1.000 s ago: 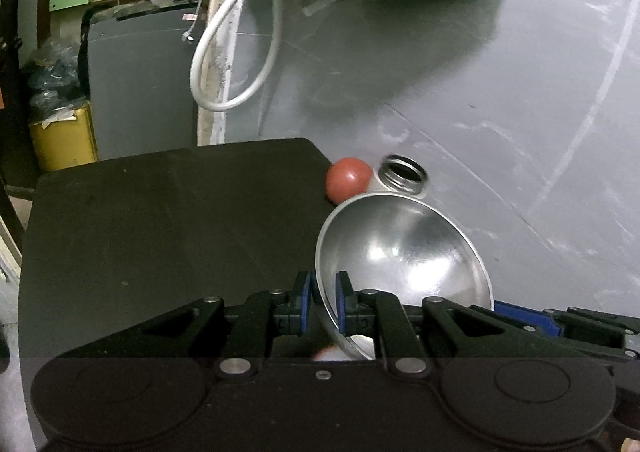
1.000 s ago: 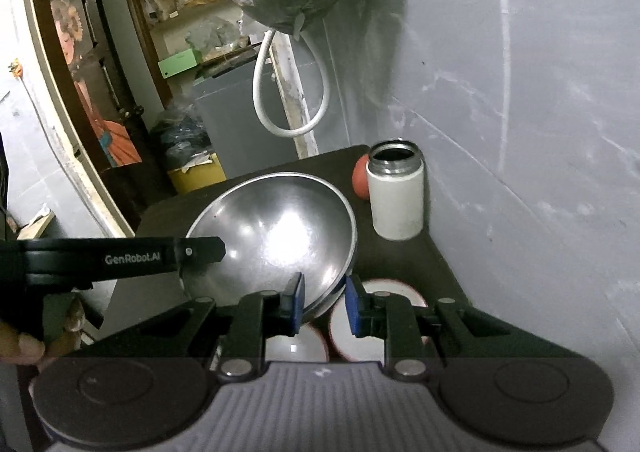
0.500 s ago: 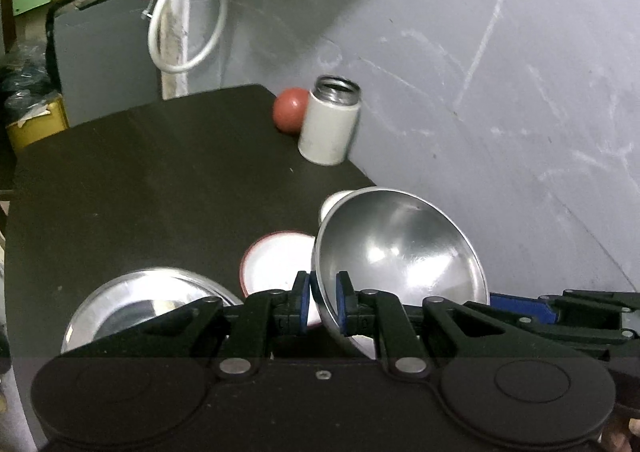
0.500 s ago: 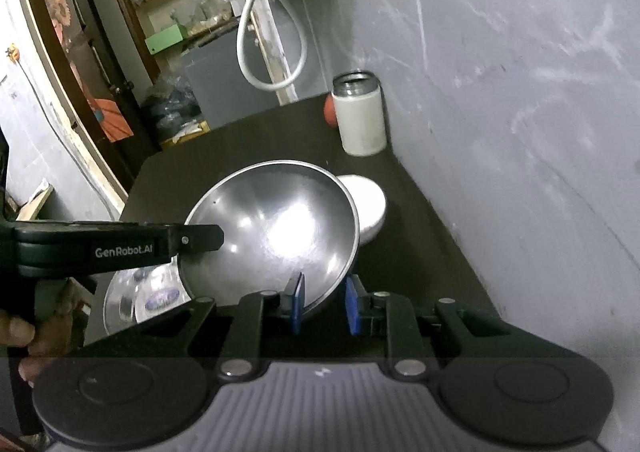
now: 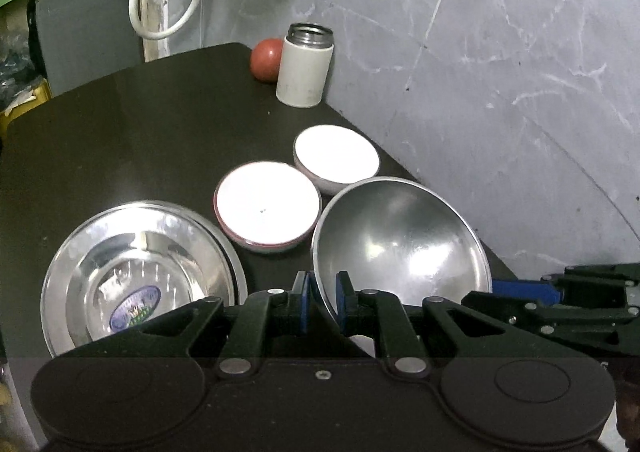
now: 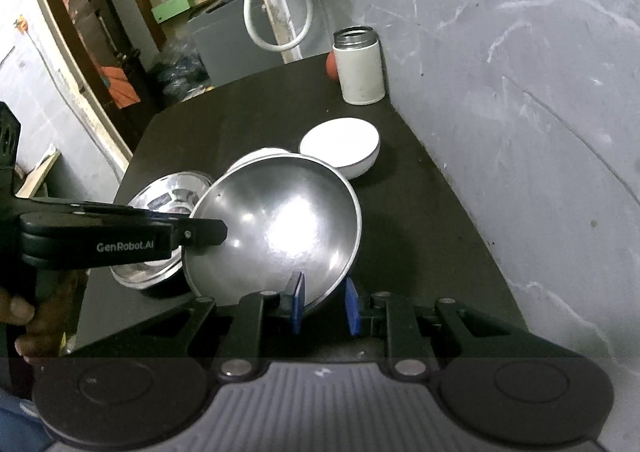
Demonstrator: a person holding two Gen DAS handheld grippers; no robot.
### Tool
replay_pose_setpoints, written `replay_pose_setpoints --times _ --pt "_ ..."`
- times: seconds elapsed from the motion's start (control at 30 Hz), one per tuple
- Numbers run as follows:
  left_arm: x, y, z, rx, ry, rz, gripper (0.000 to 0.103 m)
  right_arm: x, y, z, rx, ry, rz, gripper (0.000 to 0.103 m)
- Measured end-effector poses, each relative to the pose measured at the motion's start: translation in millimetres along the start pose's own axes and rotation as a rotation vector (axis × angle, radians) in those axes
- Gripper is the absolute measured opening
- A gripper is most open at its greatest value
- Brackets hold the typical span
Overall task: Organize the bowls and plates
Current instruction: 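Carry the steel mixing bowl with both tools and lower it beside the plate stack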
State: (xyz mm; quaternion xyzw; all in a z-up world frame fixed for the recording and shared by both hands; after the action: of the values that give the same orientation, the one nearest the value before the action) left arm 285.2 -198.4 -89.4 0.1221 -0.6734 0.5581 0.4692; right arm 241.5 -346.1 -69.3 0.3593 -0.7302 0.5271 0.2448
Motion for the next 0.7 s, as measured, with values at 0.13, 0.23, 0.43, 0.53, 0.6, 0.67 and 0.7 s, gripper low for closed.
replay_pose_setpoints --times 0.13,0.23,0.43,0.53,0.6,0.67,0.7 --pt "-1 6 -1 0.020 -0.006 -0.017 0.014 -1 6 -1 0.016 -0.010 -0.023 0.025" --pt "-1 10 -1 0.026 -0.011 -0.031 0.014 -3 8 -3 0.026 -0.020 -0.038 0.025" --pt "-2 20 -1 0.025 -0.026 -0.070 0.014 -8 13 -4 0.037 -0.041 -0.070 0.025" --pt "-2 26 -1 0.023 -0.033 -0.086 0.014 -11 18 -5 0.034 -0.052 -0.083 0.025" --pt "-2 28 -1 0.022 -0.037 -0.094 0.014 -13 21 -5 0.031 -0.059 -0.093 0.025" --pt "-2 30 -2 0.019 -0.043 -0.103 0.014 -14 24 -5 0.031 -0.065 -0.098 0.025" --pt "-2 31 -2 0.018 -0.046 -0.107 0.014 -14 25 -6 0.029 -0.070 -0.100 0.025"
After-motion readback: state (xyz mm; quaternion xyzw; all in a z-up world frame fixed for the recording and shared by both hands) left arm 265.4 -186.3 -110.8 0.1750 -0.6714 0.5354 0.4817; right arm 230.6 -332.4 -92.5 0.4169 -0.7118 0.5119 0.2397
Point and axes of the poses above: each gripper's, at about its wrist camera, not at the fingertips, and x roughly against the way its jaws point, z to its right, y to its underside, the point moved 9 cm from there along -x, roughly the way its jaws point, and after that the axes turned 11 degrees about -x, right-handed, at the moved point
